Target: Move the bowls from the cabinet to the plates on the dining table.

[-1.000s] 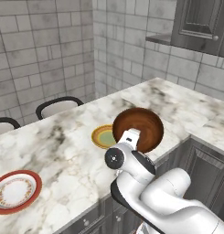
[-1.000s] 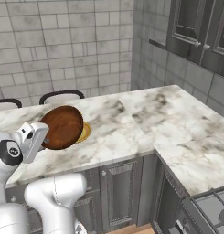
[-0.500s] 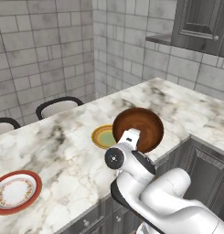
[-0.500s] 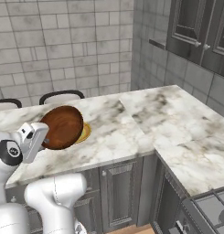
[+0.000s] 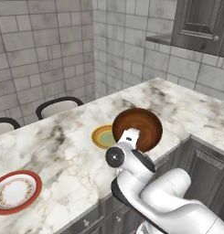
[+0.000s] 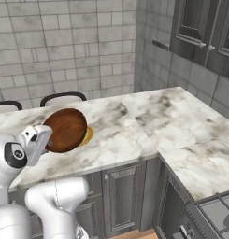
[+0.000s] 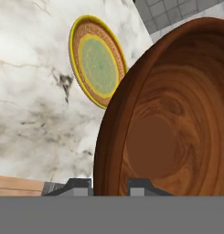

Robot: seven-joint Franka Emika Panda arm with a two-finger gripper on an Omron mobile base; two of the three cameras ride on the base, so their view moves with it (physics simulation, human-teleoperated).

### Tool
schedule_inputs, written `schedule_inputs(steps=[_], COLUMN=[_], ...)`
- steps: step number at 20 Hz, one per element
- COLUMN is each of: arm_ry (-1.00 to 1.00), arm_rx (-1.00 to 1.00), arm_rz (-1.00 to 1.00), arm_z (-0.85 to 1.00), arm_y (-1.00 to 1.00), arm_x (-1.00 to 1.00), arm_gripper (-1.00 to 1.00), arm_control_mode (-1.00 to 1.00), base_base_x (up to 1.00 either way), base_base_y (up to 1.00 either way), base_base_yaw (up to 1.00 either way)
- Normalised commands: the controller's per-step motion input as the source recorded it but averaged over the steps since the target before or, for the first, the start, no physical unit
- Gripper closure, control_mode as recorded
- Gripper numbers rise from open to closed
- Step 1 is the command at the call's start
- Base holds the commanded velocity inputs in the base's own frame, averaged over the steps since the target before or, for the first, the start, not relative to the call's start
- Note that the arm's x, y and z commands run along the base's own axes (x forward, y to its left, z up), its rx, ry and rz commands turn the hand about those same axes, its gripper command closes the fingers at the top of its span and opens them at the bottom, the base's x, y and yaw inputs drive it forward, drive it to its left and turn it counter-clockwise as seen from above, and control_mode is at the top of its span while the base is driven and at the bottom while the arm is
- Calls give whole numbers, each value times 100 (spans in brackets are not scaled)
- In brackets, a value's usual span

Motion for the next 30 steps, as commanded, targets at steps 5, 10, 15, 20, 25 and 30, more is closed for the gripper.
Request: schedule_inputs(steps=[5, 10, 15, 20, 25, 30], arm_ry=[9, 9, 8, 6, 6, 6], arm_rx=[0, 0, 0, 0, 0, 0], arm_rz=[3, 5, 3, 2, 2, 3], arm_z=[-13, -14, -15, -10, -17, -26], arm_y=[3, 23, 25, 5, 6, 15], arm_x=[52, 42, 44, 56, 57, 46], arm_gripper=[100, 100, 100, 100, 100, 100], arm_control_mode=[-100, -100, -100, -100, -100, -100], base_base_x=[0, 0, 0, 0, 0, 0], base_base_y=[0, 0, 0, 0, 0, 0], base_base_yaw=[0, 0, 0, 0, 0, 0])
